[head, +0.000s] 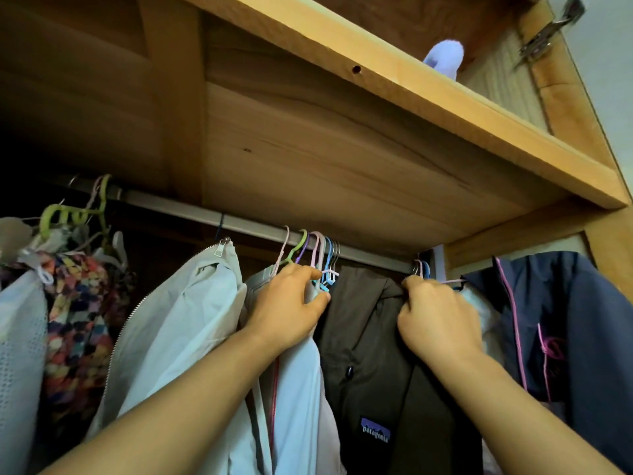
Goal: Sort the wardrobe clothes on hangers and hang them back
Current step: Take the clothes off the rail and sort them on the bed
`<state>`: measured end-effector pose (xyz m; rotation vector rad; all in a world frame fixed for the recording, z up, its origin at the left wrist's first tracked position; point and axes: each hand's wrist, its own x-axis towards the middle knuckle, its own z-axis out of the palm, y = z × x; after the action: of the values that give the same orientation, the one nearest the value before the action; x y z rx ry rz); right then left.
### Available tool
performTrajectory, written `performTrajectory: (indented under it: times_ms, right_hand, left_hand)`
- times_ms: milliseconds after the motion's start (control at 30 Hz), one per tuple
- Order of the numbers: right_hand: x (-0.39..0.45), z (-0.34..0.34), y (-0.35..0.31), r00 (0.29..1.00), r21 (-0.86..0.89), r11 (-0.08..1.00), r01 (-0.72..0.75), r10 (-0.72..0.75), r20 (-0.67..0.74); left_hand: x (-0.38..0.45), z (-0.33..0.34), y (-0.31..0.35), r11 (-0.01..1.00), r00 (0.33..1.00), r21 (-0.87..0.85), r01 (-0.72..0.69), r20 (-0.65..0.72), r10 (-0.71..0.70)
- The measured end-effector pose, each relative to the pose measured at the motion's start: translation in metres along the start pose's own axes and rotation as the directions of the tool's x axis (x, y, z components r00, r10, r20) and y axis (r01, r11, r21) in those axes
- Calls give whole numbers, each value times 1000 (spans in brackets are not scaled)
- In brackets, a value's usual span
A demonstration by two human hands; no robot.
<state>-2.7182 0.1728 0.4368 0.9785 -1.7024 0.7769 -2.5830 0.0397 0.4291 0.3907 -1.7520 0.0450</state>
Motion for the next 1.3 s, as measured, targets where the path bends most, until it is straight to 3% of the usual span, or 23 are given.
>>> performTrajectory:
  times_ms: [133, 267, 633, 733, 867, 967, 1100, 1300]
  right_hand:
    - [3, 10, 6, 997, 109, 992, -57, 63, -49]
    - [7, 15, 11, 978, 259, 951, -168, 194, -81]
    - [32, -2, 21, 952, 250, 958, -144, 203, -229]
    - [33, 3, 24, 948, 240, 961, -138, 199, -249]
    - [34, 4, 27, 928, 255, 962, -102, 184, -324]
    - [31, 4, 29, 921, 281, 957, -72, 172, -349]
    - [19, 3, 42, 934, 399, 908, -126, 244, -262]
    - [-2, -3, 64, 929, 552, 812, -190, 330, -166]
  left_hand:
    - [4, 10, -1, 1000, 1000, -28, -12, -9, 12]
    - [28, 19, -2, 976, 989, -173, 135, -35, -144]
    - [73, 33, -16, 916, 953, -282, 286, 181, -242]
    - [80, 38, -23, 909, 947, -309, 280, 242, -210]
    - [101, 58, -62, 889, 963, -390, 240, 212, -167]
    - [90, 39, -38, 885, 963, -405, 228, 231, -143]
    - [82, 34, -27, 813, 966, -543, 210, 244, -87]
    - [67, 40, -17, 806, 986, -585, 93, 166, 8]
